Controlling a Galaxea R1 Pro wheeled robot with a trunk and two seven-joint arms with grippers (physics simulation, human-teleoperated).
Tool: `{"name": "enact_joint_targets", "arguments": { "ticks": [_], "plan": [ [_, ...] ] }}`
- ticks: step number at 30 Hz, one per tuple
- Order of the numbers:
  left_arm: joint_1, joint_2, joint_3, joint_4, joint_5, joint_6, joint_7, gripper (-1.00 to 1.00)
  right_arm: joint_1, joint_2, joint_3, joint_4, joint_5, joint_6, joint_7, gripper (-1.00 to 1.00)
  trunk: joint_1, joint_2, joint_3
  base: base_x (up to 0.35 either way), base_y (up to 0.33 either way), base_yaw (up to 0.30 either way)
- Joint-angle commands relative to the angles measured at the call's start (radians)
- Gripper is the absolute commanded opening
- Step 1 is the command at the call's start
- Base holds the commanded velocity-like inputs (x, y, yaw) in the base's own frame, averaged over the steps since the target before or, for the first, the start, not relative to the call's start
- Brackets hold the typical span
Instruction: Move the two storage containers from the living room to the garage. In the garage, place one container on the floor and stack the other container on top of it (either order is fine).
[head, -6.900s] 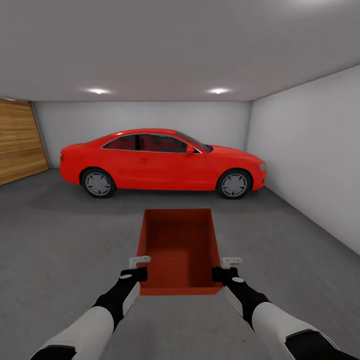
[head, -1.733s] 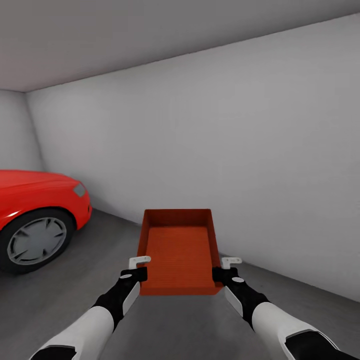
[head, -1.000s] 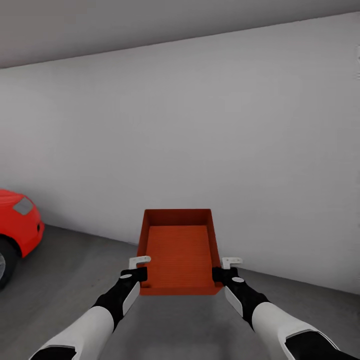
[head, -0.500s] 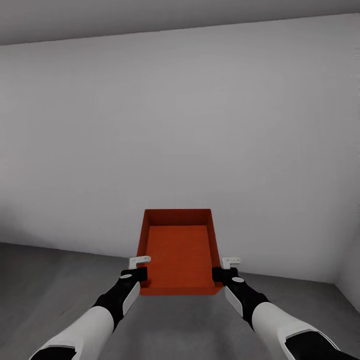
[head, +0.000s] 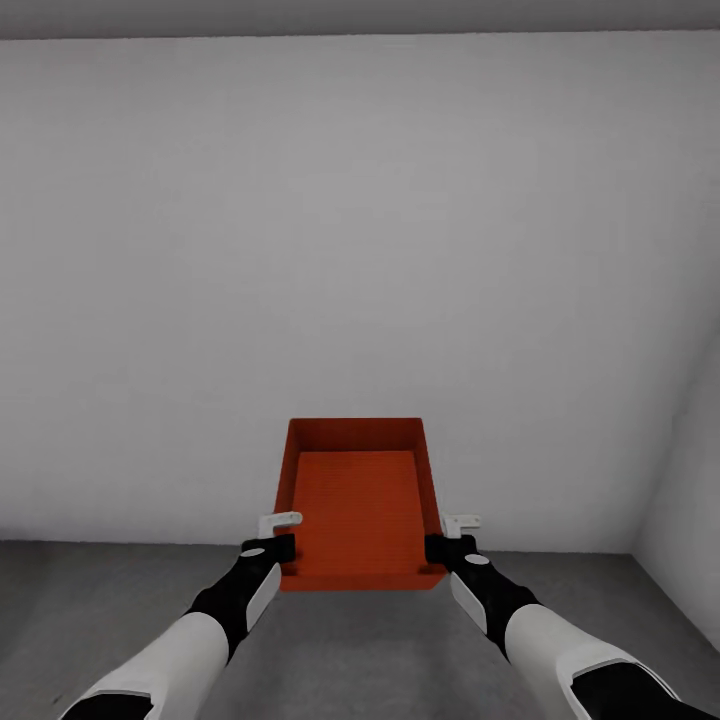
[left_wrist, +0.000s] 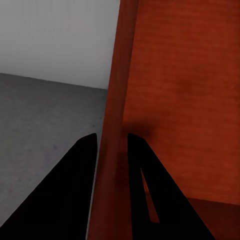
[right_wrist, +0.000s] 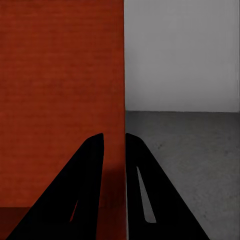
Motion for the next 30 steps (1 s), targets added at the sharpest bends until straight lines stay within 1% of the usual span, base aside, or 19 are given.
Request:
{"name": "enact_joint_targets", "arguments": {
  "ticks": [1,5,30],
  "plan": [
    [0.0,0.039,0.019,-0.007,-0.019,0.0,0.036,-1.0,0.0,-0.001,-0.018,0.004,-0.01,-0.004,-0.013,-1.0,0.001,-0.001,0.0,0.317,0.097,-0.047],
    [0.0,0.039,0.019,-0.007,-0.019,-0.001,0.036,-1.0,0.0,-0.001,-0.018,0.004,-0.01,-0.004,-0.013,-1.0,0.001,-0.001,0.0,0.148,0.041,-0.018],
    [0.0,0.039,0.019,-0.008,-0.019,-0.001,0.037,-1.0,0.0,-0.001,-0.018,0.004,-0.01,-0.005,-0.013,-1.0,0.001,-0.001,0.0,0.003,0.001,0.0]
  ]
}}
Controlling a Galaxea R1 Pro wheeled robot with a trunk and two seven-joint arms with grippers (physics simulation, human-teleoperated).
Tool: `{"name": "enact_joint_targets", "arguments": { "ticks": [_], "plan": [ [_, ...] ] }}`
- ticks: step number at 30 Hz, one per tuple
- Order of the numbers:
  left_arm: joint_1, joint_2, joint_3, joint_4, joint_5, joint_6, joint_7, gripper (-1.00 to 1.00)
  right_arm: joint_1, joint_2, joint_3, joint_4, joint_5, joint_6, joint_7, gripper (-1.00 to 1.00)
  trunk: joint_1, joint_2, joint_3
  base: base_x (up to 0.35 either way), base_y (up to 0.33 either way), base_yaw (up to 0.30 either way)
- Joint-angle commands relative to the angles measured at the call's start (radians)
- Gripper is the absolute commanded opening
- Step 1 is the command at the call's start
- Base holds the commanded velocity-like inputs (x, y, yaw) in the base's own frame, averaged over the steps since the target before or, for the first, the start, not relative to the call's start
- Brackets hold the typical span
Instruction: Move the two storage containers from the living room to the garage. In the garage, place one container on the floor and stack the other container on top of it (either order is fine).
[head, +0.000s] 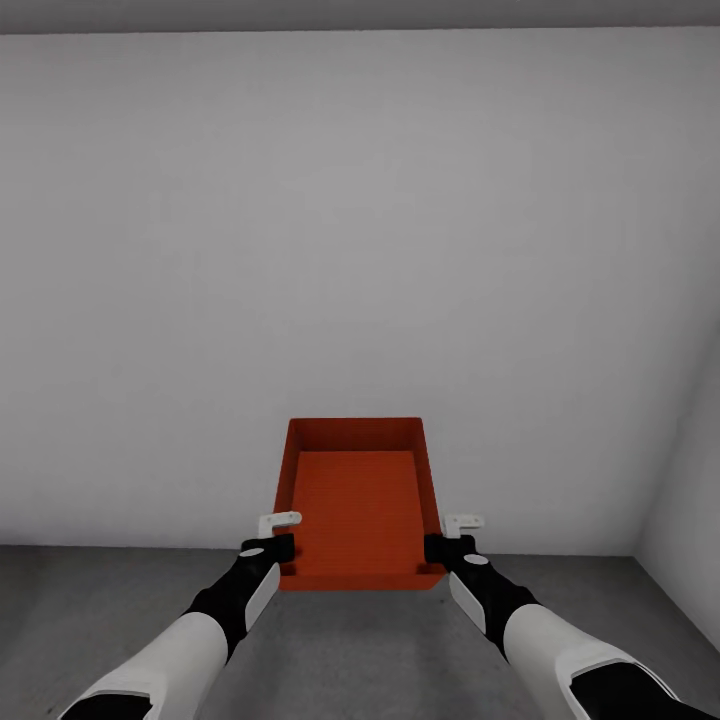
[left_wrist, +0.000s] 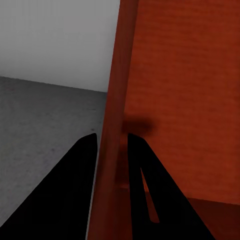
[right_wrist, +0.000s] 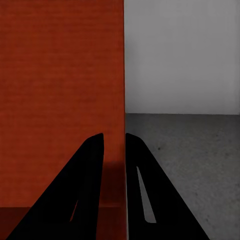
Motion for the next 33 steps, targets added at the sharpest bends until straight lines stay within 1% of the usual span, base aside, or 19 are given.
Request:
{"name": "enact_joint_targets", "arguments": {
  "ticks": [1,18,33],
  "plan": [
    [-0.001,0.036,0.019,-0.006,-0.018,-0.002,0.04,-1.0,0.0,-0.005,-0.017,0.003,-0.011,-0.004,-0.008,-1.0,0.0,-0.001,0.0,0.0,0.0,0.0],
    [-0.001,0.034,0.017,-0.007,-0.018,-0.002,0.04,-1.0,0.0,-0.005,-0.017,0.003,-0.011,-0.002,-0.008,-1.0,0.0,-0.001,-0.001,0.0,0.0,0.0],
    [-0.001,0.036,0.019,-0.007,-0.018,-0.002,0.04,-1.0,0.0,-0.006,-0.019,0.003,-0.011,0.0,-0.008,-1.0,0.0,-0.001,-0.024,0.0,0.0,0.0]
  ]
}}
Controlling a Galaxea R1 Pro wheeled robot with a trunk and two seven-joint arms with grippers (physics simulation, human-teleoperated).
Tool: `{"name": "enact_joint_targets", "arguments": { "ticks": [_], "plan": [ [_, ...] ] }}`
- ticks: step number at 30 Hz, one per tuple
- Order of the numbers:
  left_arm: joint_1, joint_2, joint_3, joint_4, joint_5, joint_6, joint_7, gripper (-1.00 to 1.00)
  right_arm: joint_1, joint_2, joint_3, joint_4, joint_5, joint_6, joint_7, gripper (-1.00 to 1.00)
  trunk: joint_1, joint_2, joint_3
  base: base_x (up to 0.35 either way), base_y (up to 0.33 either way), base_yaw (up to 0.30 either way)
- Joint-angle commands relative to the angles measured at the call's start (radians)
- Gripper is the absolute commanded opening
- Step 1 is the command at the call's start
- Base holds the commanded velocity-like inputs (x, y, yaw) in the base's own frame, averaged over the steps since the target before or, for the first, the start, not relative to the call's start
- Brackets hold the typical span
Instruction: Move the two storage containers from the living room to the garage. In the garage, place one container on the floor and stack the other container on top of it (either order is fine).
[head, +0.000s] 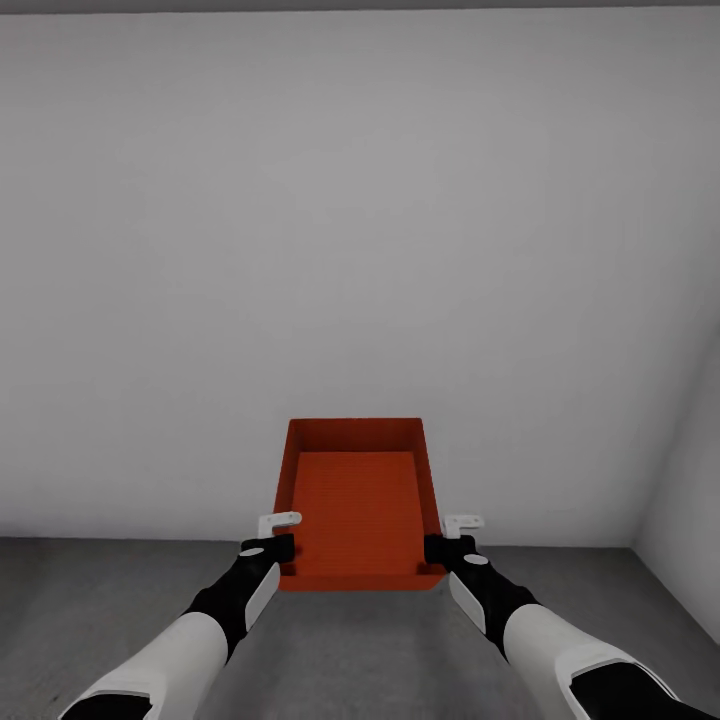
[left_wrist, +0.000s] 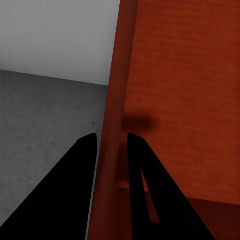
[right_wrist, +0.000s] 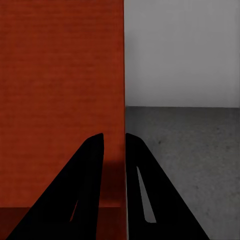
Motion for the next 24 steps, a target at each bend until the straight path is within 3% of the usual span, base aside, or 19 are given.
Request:
{"name": "enact_joint_targets", "arguments": {
  "ticks": [1,24],
  "plan": [
    [-0.001,0.035,0.019,-0.006,-0.018,-0.008,0.04,-1.0,0.0,-0.007,-0.018,0.003,-0.01,-0.004,-0.008,-1.0,0.0,-0.001,-0.002,0.0,0.0,0.0],
    [-0.001,0.035,0.018,-0.006,-0.018,-0.008,0.04,-1.0,0.0,-0.006,-0.018,0.003,-0.01,-0.004,-0.008,-1.0,0.0,-0.001,-0.039,0.0,0.0,0.0]
  ]
}}
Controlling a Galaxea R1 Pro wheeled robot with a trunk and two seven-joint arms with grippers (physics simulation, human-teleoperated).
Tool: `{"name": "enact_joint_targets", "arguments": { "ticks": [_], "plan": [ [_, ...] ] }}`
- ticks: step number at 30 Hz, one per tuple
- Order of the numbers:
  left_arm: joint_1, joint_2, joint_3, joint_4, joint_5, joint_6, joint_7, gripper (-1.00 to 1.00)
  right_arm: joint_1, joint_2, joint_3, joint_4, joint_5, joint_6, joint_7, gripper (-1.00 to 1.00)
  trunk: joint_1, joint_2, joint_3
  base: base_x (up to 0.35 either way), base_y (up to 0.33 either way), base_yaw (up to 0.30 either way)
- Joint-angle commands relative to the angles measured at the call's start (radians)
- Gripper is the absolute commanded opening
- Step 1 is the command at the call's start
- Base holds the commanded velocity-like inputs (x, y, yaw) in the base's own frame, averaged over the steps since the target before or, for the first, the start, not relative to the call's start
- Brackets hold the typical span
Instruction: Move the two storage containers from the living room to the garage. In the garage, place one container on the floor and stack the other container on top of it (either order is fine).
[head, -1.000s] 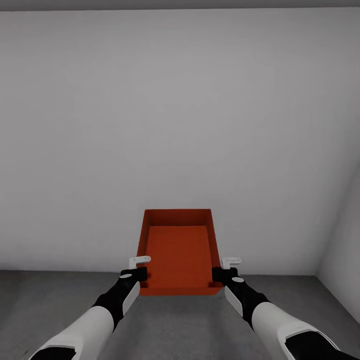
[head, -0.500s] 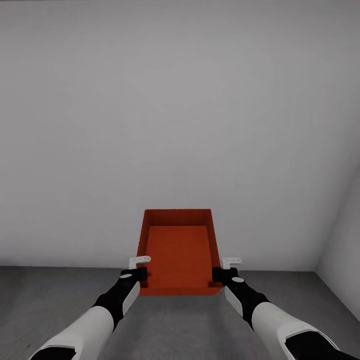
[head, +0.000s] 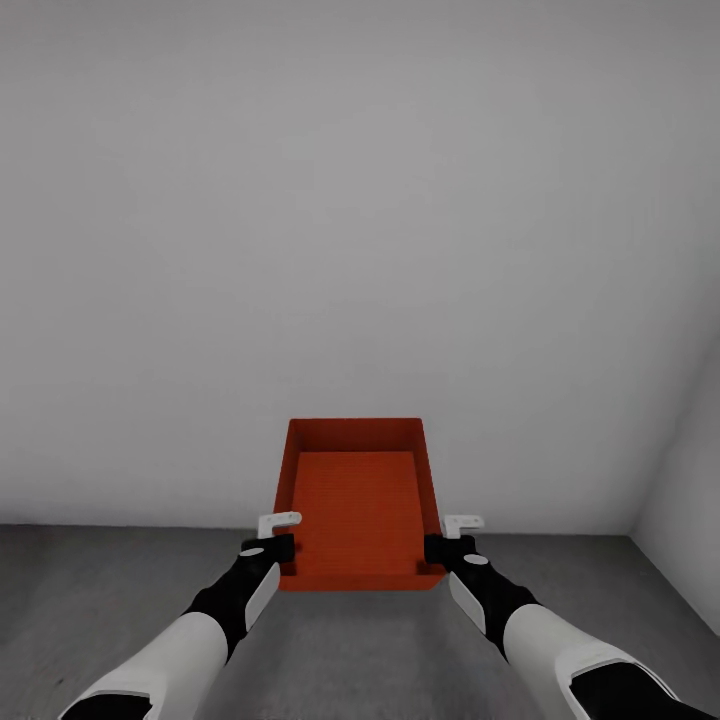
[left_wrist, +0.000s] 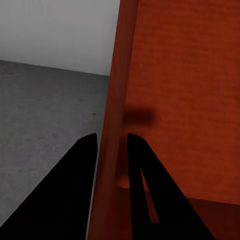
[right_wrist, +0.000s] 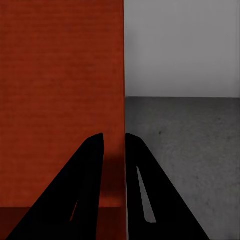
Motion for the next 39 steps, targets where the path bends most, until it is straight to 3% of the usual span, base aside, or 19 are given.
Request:
{"name": "enact_joint_targets", "arguments": {
  "ticks": [1,39],
  "plan": [
    [-0.001,0.035,0.019,-0.006,-0.018,-0.008,0.04,-1.0,0.0,-0.006,-0.018,0.003,-0.01,-0.004,-0.008,-1.0,0.0,-0.001,-0.002,0.0,0.0,0.0],
    [-0.001,0.036,0.019,-0.006,-0.018,-0.008,0.04,-1.0,0.0,-0.006,-0.018,0.004,-0.01,-0.004,-0.008,-1.0,0.0,-0.001,-0.063,0.0,0.0,0.0]
  ]
}}
